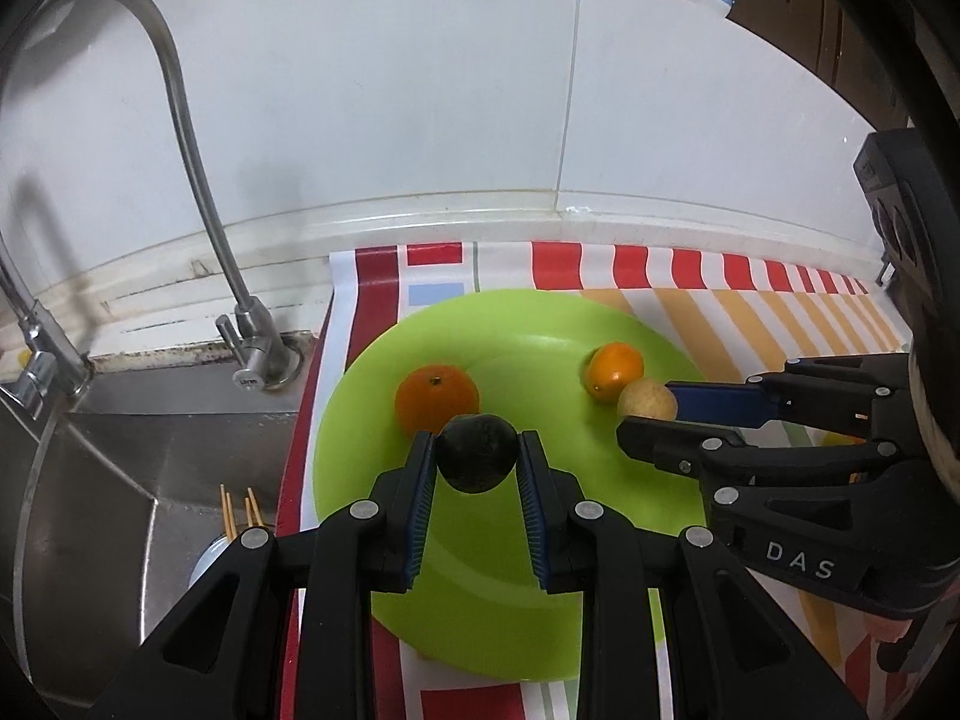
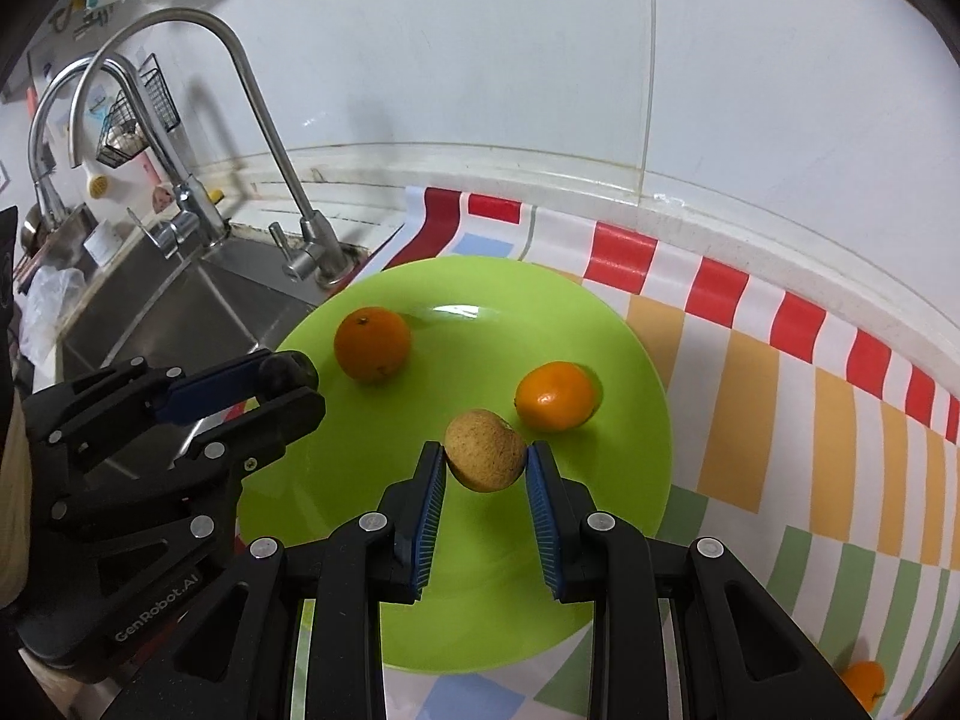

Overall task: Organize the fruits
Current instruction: 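Carry the plum and yellow fruit onto the green plate and open both tools, then withdraw both tools from the plate toward the remaining fruits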

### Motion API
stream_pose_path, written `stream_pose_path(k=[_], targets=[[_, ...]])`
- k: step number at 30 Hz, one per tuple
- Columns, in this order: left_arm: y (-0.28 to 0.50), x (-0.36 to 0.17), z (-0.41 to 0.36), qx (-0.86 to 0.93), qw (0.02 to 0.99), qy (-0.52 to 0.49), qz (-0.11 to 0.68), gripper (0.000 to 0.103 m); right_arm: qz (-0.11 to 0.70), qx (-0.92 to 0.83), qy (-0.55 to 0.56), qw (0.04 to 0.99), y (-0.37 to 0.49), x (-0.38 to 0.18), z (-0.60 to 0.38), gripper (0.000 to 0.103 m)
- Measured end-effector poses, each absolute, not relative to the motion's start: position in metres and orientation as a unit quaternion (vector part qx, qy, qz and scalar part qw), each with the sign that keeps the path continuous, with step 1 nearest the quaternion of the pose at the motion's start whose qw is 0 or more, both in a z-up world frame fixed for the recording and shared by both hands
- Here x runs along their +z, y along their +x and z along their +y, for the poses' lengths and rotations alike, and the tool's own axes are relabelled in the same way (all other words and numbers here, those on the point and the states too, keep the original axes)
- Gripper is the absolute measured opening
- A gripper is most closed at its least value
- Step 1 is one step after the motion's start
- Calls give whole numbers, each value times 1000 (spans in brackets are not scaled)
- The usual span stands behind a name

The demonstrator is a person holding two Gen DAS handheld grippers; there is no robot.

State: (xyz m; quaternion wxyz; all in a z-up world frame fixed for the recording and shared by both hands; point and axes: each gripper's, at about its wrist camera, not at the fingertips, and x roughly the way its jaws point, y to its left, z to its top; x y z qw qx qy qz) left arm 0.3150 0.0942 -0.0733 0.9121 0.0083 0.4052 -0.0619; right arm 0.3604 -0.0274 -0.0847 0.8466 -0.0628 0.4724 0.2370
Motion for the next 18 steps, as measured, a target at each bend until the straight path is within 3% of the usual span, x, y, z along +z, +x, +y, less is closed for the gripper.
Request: stream_pose_path(k=[4, 11, 18], targets=[[315, -74, 95, -58, 913, 10, 403, 34, 472, 235, -61, 848, 361, -87, -28, 30], [303, -65, 98, -38, 916, 9, 399, 34, 462, 229, -57, 855, 352, -80, -37, 36], [274, -38, 92, -23, 926, 7, 376, 46, 434, 223, -42, 872, 328, -59, -54, 36]])
